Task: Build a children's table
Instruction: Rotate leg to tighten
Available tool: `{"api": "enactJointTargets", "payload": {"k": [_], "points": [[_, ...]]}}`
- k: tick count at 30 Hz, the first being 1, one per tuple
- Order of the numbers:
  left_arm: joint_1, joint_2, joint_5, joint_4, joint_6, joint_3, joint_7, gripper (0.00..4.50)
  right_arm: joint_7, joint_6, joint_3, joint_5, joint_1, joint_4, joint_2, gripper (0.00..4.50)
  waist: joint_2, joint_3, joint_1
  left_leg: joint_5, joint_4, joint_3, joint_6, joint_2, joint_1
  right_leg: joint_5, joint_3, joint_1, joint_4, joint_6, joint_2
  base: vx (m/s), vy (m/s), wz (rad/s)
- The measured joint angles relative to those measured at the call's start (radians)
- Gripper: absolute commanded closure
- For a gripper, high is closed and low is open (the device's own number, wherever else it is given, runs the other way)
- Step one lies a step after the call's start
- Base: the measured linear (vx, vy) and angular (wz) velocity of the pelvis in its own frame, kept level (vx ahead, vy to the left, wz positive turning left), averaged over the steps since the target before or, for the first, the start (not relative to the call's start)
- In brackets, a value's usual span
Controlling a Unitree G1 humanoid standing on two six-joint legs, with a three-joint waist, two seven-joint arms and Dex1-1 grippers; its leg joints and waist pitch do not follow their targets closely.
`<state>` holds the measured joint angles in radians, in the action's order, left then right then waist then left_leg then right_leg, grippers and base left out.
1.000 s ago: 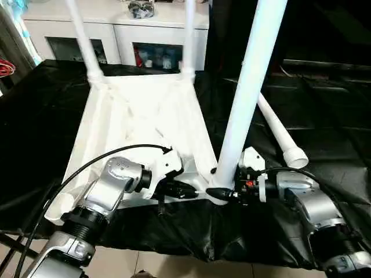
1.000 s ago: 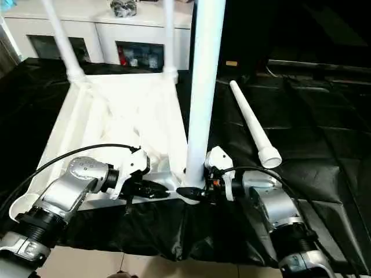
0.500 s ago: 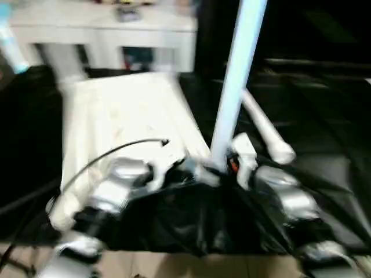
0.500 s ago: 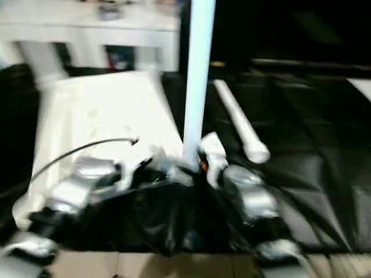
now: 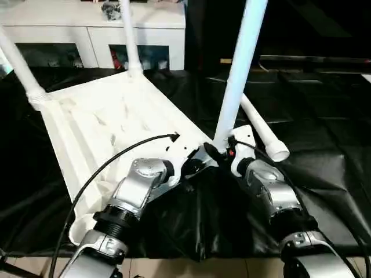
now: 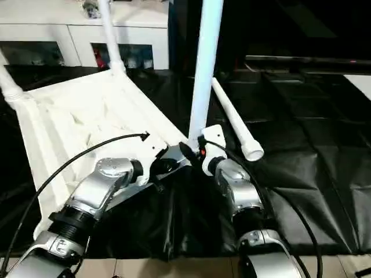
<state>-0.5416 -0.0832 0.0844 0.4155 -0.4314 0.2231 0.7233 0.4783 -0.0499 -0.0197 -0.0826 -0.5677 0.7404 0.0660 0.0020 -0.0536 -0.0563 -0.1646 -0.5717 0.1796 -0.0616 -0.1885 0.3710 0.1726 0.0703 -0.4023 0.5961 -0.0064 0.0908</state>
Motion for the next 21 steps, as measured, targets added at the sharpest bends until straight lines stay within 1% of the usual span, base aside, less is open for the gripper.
{"api": "enactJointTargets", "payload": {"k": [1, 3, 7, 8, 9, 10, 13, 17, 19, 21], "points": [[0.000, 0.001, 0.000, 0.000, -0.001, 0.000, -0.003, 4.50, 0.001, 0.002, 0.000, 0.000, 0.000, 0.000, -0.001, 0.89, 0.000, 0.000, -0.001, 0.000, 0.000, 0.000, 0.000, 0.000, 0.000, 0.000, 0.000, 0.000, 0.000, 0.000, 0.000, 0.000, 0.000, 0.00], [0.000, 0.002, 0.000, -0.001, -0.002, 0.000, -0.005, 4.50, 0.001, 0.011, 0.000, 0.002, 0.003, -0.003, -0.001, 0.89, 0.000, 0.000, -0.002, 0.000, 0.000, 0.001, 0.000, 0.000, 0.000, 0.000, 0.000, 0.000, 0.000, 0.000, 0.000, 0.000, 0.000, 0.00], [-0.004, 0.018, 0.000, -0.004, -0.009, 0.007, -0.012, 4.50, 0.011, 0.008, -0.002, -0.001, 0.054, -0.075, 0.021, 0.89, 0.000, 0.000, -0.012, 0.000, 0.000, 0.002, 0.000, 0.000, 0.001, 0.000, -0.001, 0.000, -0.001, 0.000, 0.000, 0.000, 0.000, 0.00], [-0.005, 0.022, 0.000, -0.004, -0.012, 0.009, -0.017, 4.50, 0.016, 0.004, -0.003, -0.005, 0.067, -0.094, 0.028, 0.89, 0.000, 0.000, -0.016, 0.000, 0.000, 0.002, 0.000, 0.000, 0.002, 0.000, -0.001, 0.000, -0.002, 0.001, 0.000, 0.000, 0.000, 0.00], [-0.011, 0.037, 0.000, 0.000, -0.020, 0.010, -0.028, 4.50, 0.032, -0.015, -0.011, -0.019, 0.099, -0.144, 0.050, 0.89, 0.000, 0.000, -0.027, 0.000, 0.000, 0.003, 0.000, 0.000, 0.003, 0.000, -0.001, -0.001, -0.003, 0.001, 0.000, 0.000, 0.000, 0.00], [-0.015, 0.048, 0.000, 0.005, -0.025, 0.011, -0.040, 4.50, 0.050, -0.027, -0.015, -0.035, 0.122, -0.179, 0.069, 0.89, 0.000, 0.000, -0.034, 0.000, 0.000, 0.004, 0.001, 0.000, 0.003, 0.001, -0.002, -0.001, -0.003, 0.001, 0.001, 0.000, 0.000, 0.00], [-0.025, 0.066, 0.000, 0.021, -0.025, 0.009, -0.079, 4.50, 0.112, -0.063, -0.029, -0.075, 0.180, -0.281, 0.115, 0.89, 0.000, 0.000, -0.034, -0.001, 0.000, 0.006, 0.002, 0.000, 0.003, 0.001, -0.003, -0.001, -0.003, 0.002, 0.001, 0.000, 0.000, 0.00], [-0.039, 0.072, 0.000, 0.041, -0.024, 0.007, -0.113, 4.50, 0.233, -0.102, -0.020, -0.120, 0.264, -0.415, 0.193, 0.89, 0.001, 0.000, -0.032, -0.001, 0.000, 0.006, 0.002, -0.001, 0.003, 0.001, -0.003, -0.001, -0.003, 0.002, 0.000, 0.000, 0.000, 0.00], [-0.043, 0.073, 0.000, 0.048, -0.023, 0.007, -0.118, 4.50, 0.279, -0.114, -0.008, -0.122, 0.290, -0.455, 0.221, 0.89, 0.002, 0.000, -0.030, -0.001, 0.000, 0.005, 0.002, -0.002, 0.003, 0.001, -0.002, -0.001, -0.002, 0.003, 0.000, 0.000, 0.000, 0.00], [-0.043, 0.074, 0.000, 0.048, -0.021, 0.010, -0.115, 4.50, 0.304, -0.135, -0.003, -0.125, 0.297, -0.474, 0.242, 0.89, 0.002, 0.000, -0.032, -0.001, 0.000, 0.005, 0.002, -0.002, 0.003, 0.001, -0.002, -0.001, -0.002, 0.003, 0.000, 0.000, 0.000, 0.00]]}}
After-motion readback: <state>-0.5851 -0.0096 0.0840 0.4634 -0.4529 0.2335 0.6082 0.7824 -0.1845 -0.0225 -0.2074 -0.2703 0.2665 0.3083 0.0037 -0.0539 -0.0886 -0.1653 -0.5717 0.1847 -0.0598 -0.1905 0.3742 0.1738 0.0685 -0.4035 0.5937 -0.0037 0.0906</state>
